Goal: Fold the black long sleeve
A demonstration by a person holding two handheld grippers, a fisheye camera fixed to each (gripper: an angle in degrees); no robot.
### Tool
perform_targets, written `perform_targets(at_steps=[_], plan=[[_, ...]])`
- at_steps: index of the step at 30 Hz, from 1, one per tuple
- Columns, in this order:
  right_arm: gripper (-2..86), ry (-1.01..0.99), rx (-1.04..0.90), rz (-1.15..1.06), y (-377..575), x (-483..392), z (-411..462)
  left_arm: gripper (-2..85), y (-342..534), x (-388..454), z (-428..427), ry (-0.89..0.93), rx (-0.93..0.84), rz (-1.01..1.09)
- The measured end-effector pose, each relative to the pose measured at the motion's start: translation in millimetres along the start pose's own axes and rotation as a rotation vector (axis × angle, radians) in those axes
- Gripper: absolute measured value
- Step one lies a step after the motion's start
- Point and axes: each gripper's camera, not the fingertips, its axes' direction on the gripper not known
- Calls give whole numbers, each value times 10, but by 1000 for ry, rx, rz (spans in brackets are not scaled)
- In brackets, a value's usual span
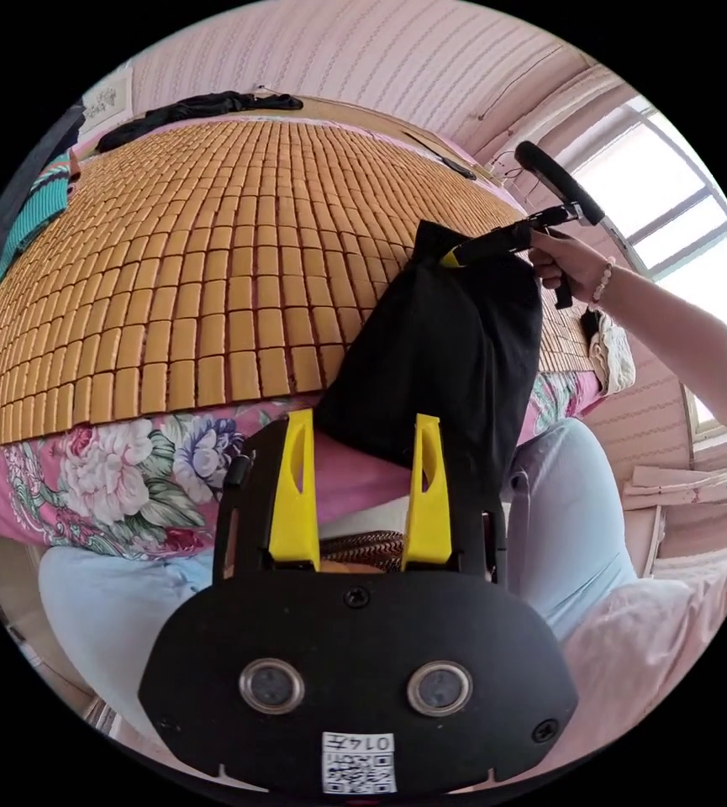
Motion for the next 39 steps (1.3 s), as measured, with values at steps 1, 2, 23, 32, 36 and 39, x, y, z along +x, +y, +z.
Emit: perform_targets(at_steps=[1, 2, 23, 32, 36, 39], plan=[[132, 19, -7, -7, 1, -39, 0, 123, 0, 50, 16, -29, -16, 39], [121, 62, -24, -34, 9, -125, 5, 110, 0, 76, -6, -44, -25, 59], [62, -161, 963, 266, 3649, -170, -1107, 6, 113, 1128, -1522, 324, 164, 580], [63, 274, 916, 613, 5309, 220, -2166, 9, -916, 2746, -1017, 801, 140, 742], [75, 296, 744, 798, 5369, 1239, -2707, 28, -1483, 3583, -531, 821, 143, 762], [111, 381, 495, 1023, 5200, 2083, -2643, 54, -1967, 3866, 86, 653, 80, 613]])
